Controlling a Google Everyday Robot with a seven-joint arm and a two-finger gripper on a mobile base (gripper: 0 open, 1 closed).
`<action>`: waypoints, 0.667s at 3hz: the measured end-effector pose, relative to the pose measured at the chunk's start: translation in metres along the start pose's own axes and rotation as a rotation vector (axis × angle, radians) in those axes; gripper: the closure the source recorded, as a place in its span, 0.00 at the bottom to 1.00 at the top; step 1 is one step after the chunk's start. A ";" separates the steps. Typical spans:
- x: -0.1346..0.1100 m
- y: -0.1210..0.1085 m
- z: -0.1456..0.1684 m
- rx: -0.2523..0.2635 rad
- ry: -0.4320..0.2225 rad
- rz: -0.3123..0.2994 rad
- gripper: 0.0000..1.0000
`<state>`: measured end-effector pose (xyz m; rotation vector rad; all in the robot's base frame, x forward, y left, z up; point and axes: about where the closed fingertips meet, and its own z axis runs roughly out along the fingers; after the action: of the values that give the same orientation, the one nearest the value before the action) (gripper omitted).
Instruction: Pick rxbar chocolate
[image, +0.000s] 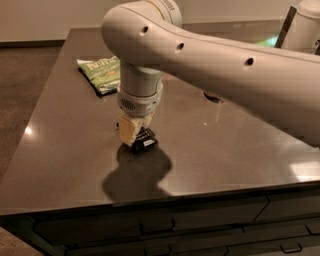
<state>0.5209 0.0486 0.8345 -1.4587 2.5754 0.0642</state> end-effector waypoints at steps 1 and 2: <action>0.000 0.000 -0.002 0.000 0.000 0.000 0.88; 0.000 0.001 -0.004 0.001 -0.003 -0.011 1.00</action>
Offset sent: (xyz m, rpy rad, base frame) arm -0.0025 -0.0017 0.0071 0.0022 -0.0073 0.0231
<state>0.5195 0.0483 0.8386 -1.4712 2.5644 0.0634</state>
